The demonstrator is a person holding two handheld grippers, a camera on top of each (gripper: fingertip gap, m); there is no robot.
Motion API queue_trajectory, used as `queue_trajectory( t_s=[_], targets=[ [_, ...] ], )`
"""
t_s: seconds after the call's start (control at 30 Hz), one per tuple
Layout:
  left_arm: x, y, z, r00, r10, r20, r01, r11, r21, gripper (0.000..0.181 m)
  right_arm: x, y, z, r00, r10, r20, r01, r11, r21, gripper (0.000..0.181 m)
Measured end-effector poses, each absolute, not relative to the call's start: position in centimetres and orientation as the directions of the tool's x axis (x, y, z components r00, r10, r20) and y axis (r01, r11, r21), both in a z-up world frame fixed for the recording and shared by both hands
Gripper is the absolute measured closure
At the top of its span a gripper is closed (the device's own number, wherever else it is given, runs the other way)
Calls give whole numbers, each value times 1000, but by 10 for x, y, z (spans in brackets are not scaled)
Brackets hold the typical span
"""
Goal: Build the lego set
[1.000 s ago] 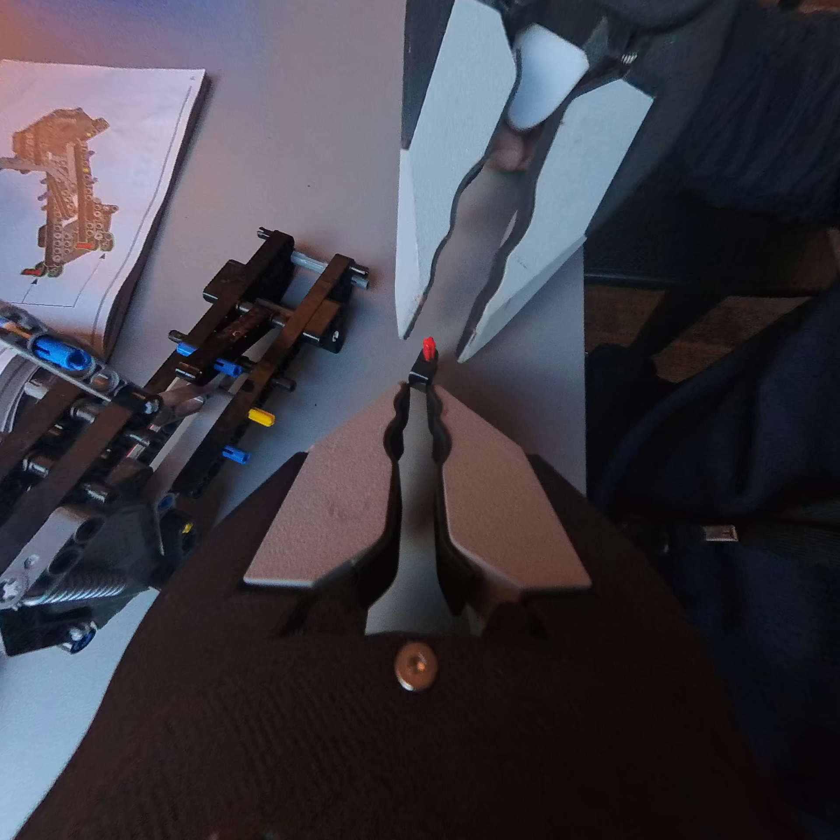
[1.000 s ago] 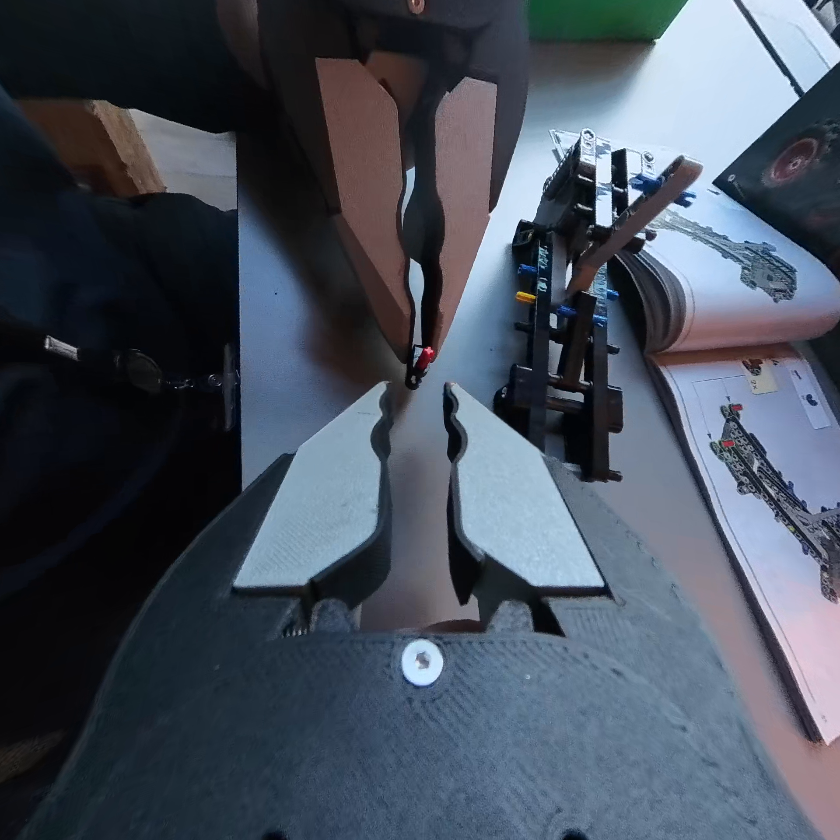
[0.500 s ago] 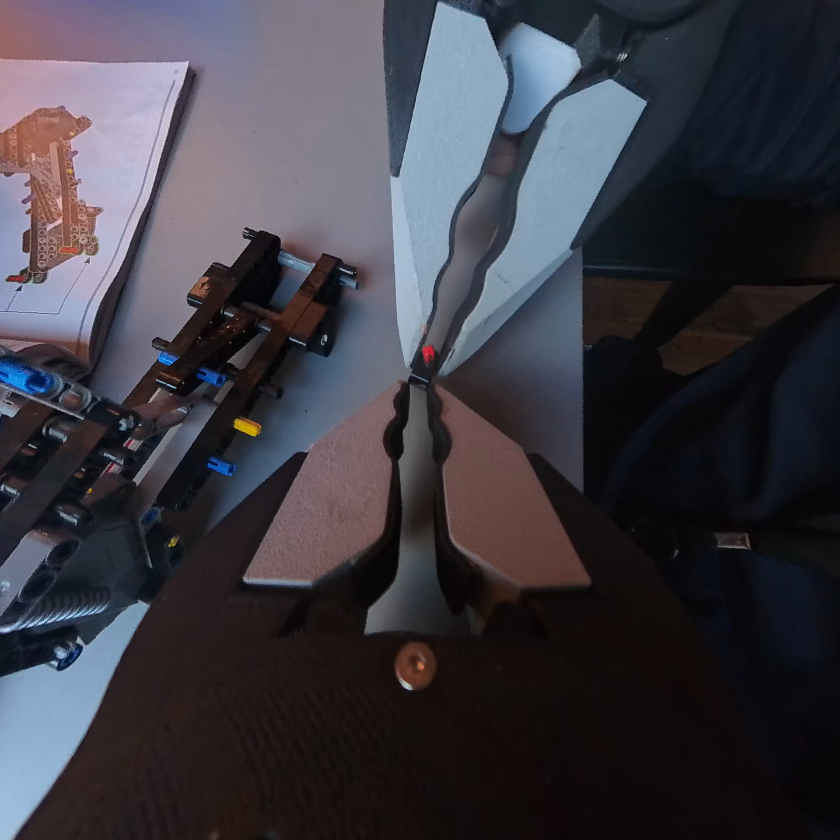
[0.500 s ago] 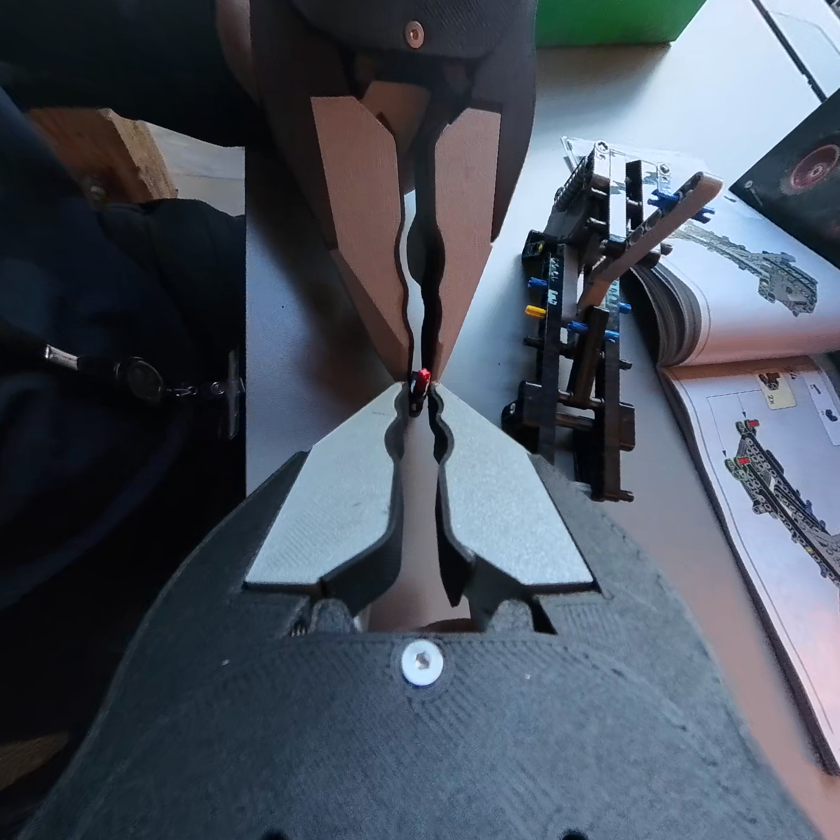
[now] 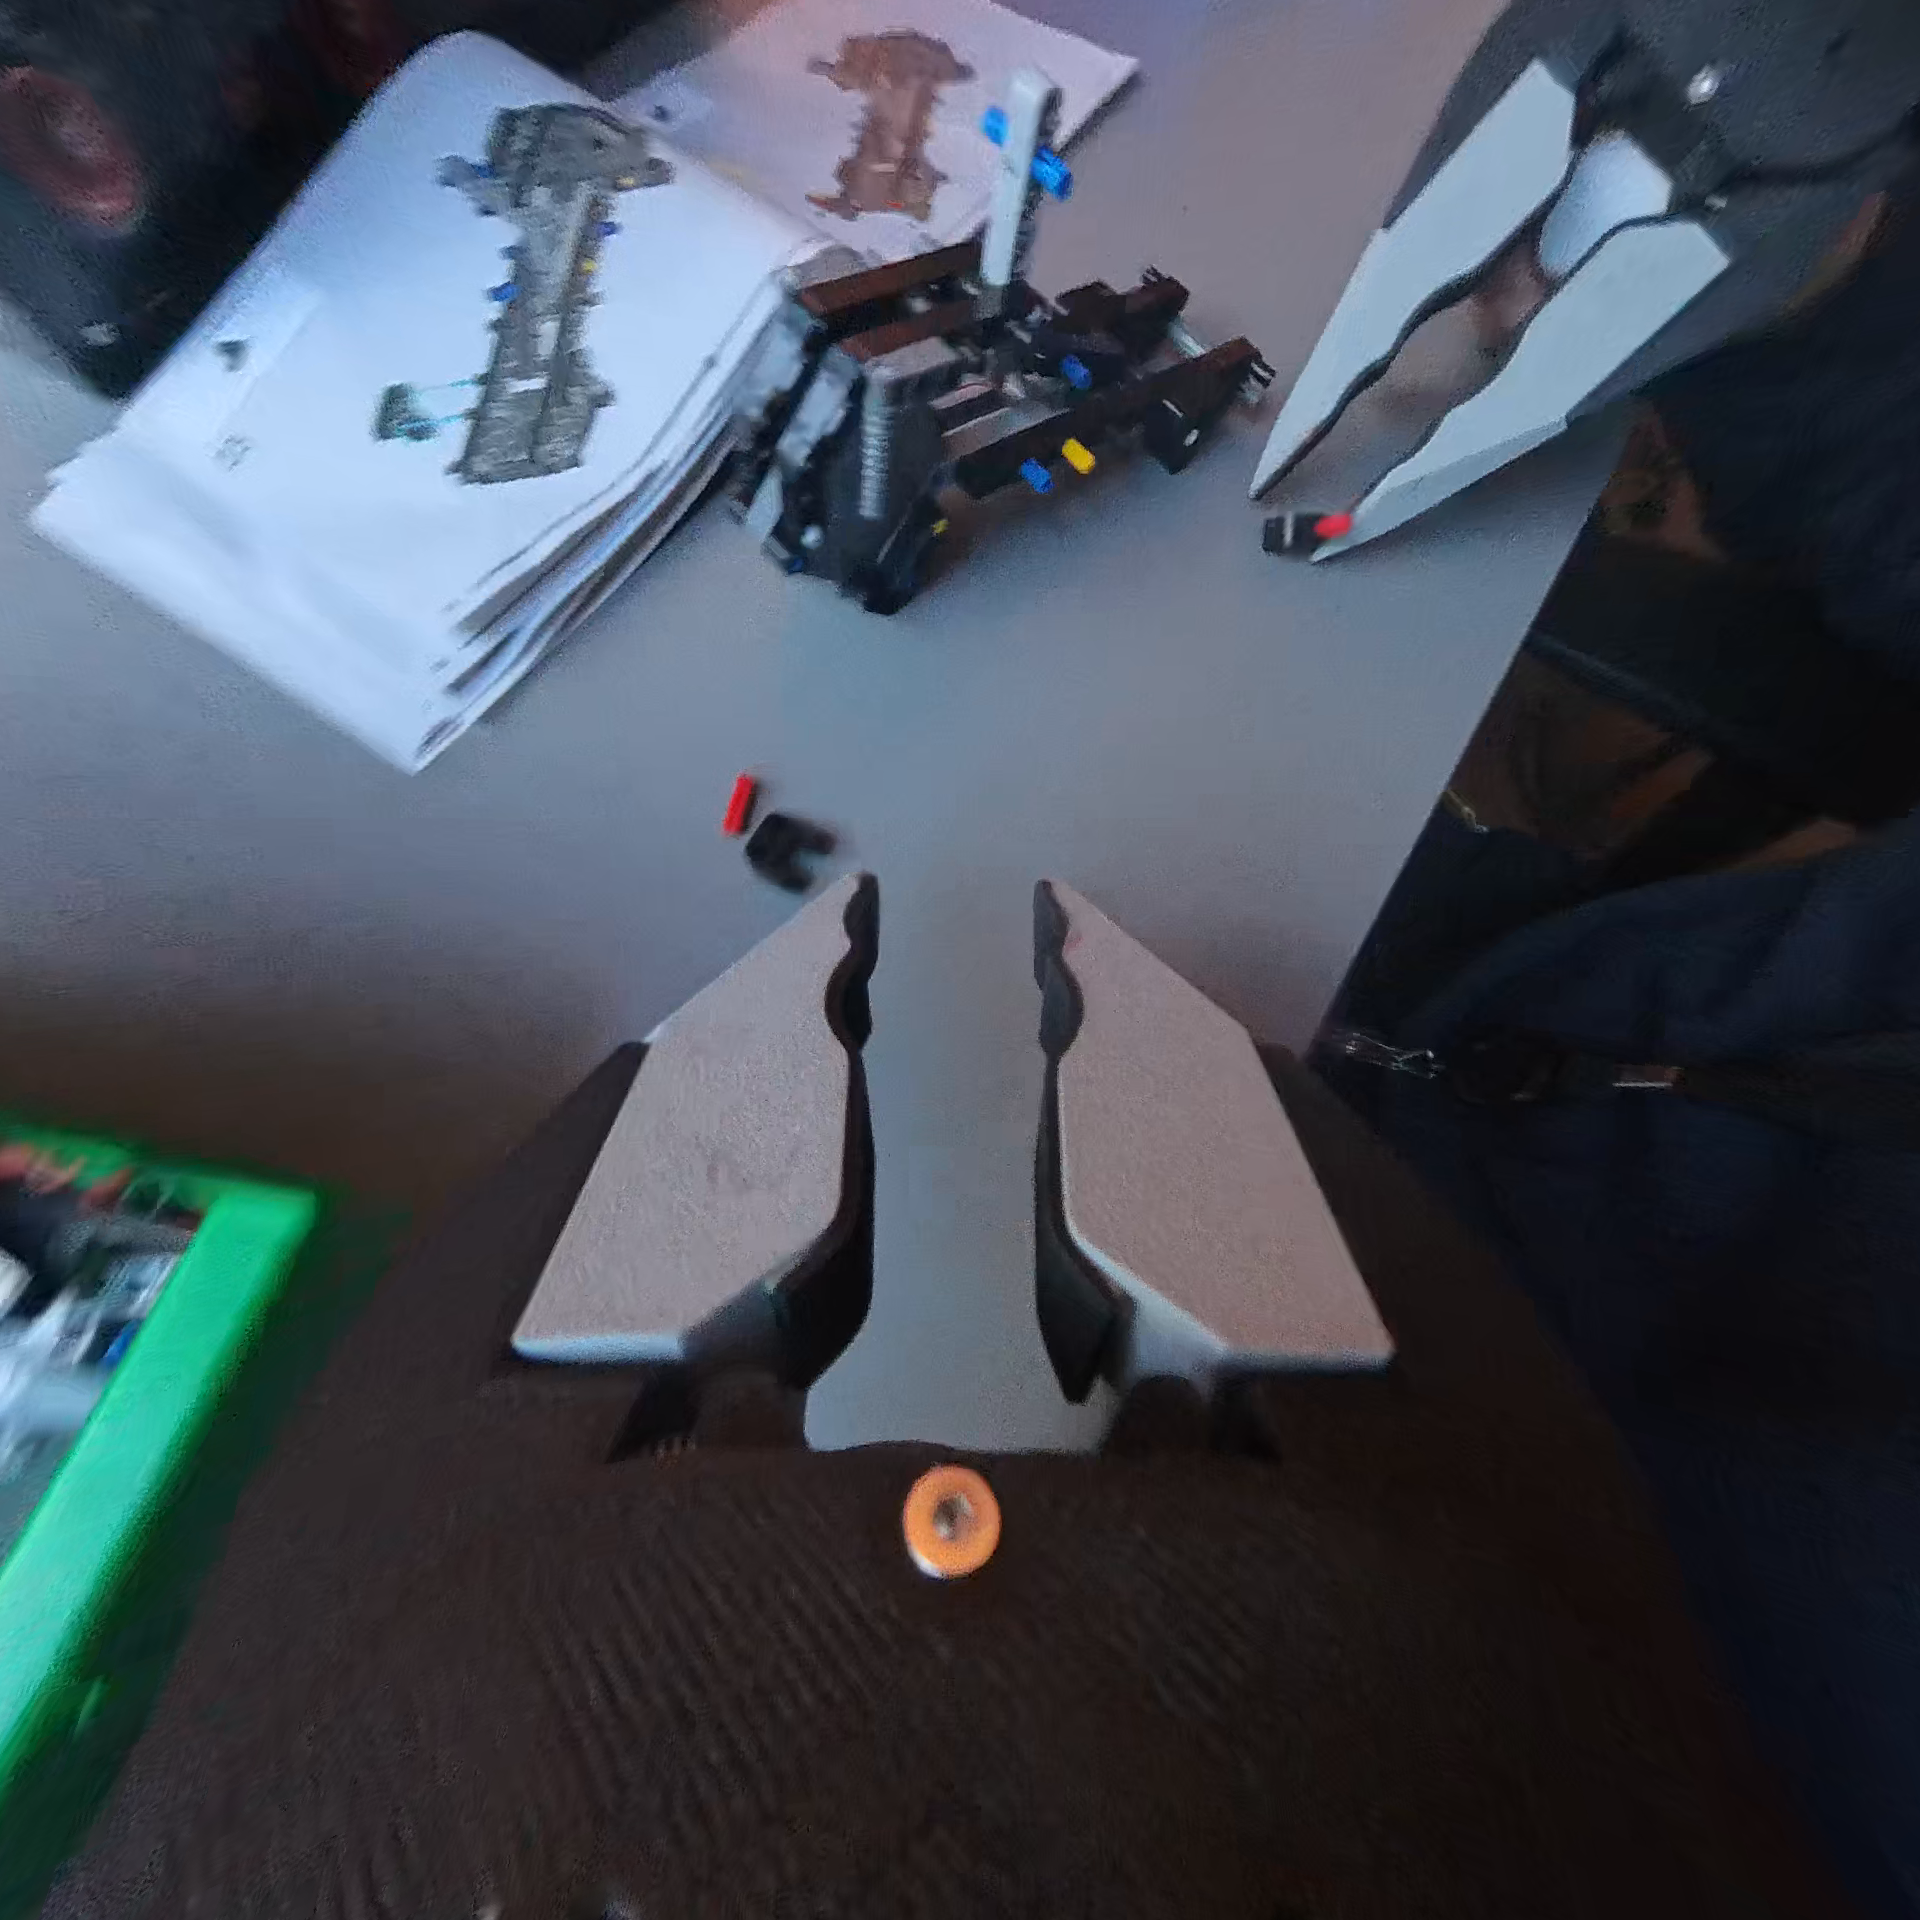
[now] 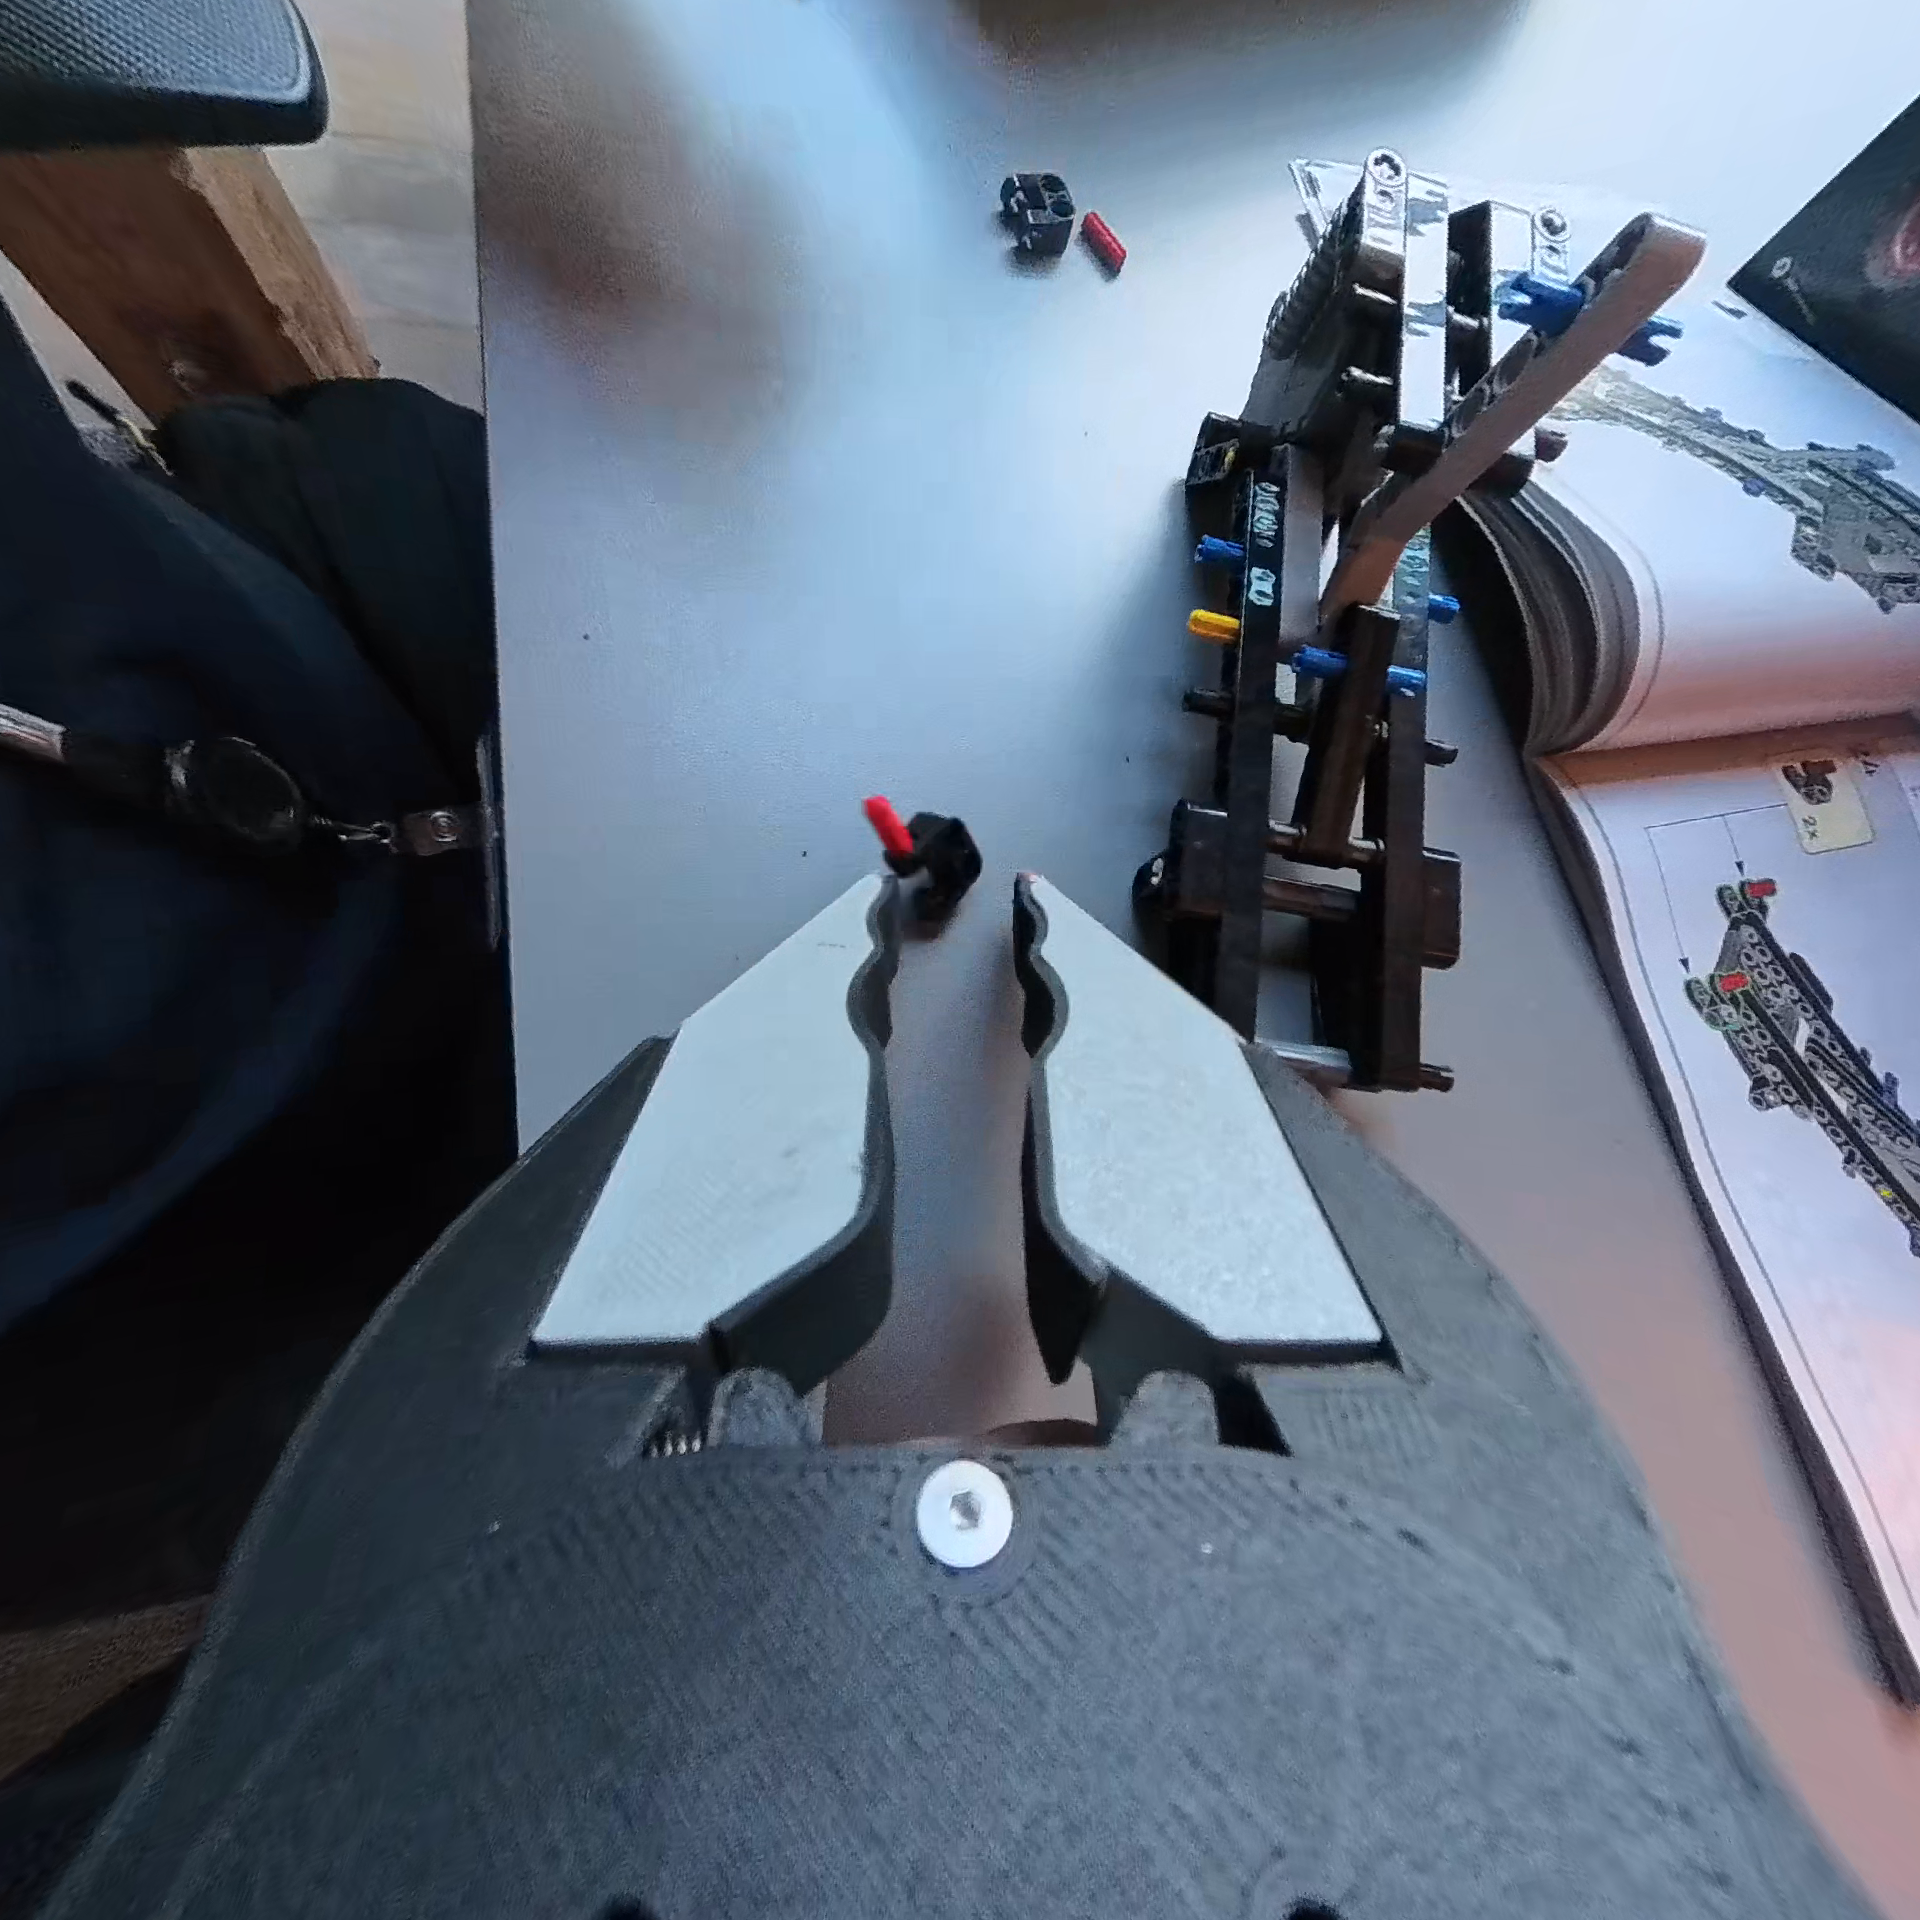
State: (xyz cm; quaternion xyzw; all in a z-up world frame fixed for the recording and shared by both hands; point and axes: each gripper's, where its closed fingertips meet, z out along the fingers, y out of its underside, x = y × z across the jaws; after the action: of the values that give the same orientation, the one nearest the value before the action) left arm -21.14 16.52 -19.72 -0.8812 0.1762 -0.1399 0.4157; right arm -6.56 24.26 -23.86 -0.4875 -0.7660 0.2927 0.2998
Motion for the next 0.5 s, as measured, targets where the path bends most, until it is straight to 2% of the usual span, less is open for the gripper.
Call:
queue_trajectory(
  t_s=[0.17, 0.3, 0.5],
  targets=[
    [-252, 135, -181, 953, -301, 8, -169, -557, -813, 157, -66, 243, -237, -337, 921, 194, 562, 362, -744, 162],
    [-237, 136, -186, 930, -346, 125, -99, -564, -820, 157, -66, 243, -239, -342, 921, 189, 572, 363, -736, 160],
    [-215, 175, -206, 916, -395, 72, -196, -595, -779, 157, -60, 242, -225, -349, 924, 157, 504, 326, -800, 156]
  ],
)
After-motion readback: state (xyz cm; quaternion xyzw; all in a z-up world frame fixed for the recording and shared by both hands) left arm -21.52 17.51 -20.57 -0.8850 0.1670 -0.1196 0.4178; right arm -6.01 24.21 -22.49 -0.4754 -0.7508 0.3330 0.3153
